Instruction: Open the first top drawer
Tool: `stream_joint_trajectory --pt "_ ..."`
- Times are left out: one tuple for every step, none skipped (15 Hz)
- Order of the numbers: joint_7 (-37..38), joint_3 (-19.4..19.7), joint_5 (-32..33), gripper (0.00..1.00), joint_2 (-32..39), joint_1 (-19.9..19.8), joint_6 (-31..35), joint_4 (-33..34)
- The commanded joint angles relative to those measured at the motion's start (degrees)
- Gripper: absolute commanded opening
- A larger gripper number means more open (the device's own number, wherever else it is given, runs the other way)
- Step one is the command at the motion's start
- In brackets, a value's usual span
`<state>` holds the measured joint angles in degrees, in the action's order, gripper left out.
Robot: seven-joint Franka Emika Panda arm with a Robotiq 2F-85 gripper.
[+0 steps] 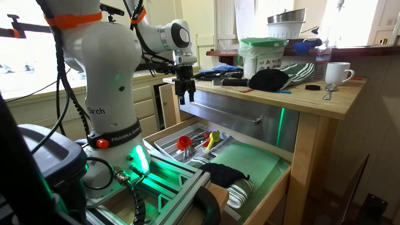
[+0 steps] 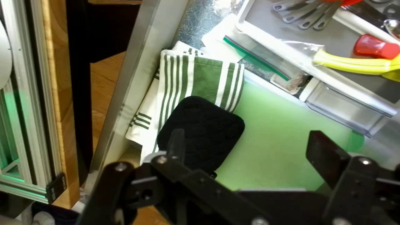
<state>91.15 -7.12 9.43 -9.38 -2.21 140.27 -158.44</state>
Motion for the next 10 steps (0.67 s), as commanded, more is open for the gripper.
stream_joint_trajectory --pt "3.7 0.9 -3.8 1.0 -0.8 0.5 6.6 0.3" --pt "4.4 0.9 -5.3 1.0 0.1 0.7 9.5 0.6" --pt "5.0 0.9 -6.9 1.0 0.8 0.8 12.0 0.8" --pt "5.3 1.0 -9.3 1.0 1.5 1.1 14.3 0.9" --pt "6.2 0.9 -10.9 1.0 2.2 1.1 17.0 0.9" --pt "7.4 0.6 -11.7 1.0 2.8 0.9 20.1 0.9" --pt "8.6 0.4 -12.7 1.0 3.3 0.9 22.9 0.8" --pt "10.7 -0.1 -11.5 1.0 4.0 0.3 25.5 0.8" --pt "12.9 -0.7 -9.7 1.0 4.4 -0.1 27.0 0.8" --pt "12.9 -1.0 -10.0 1.0 4.8 0.5 28.1 0.8"
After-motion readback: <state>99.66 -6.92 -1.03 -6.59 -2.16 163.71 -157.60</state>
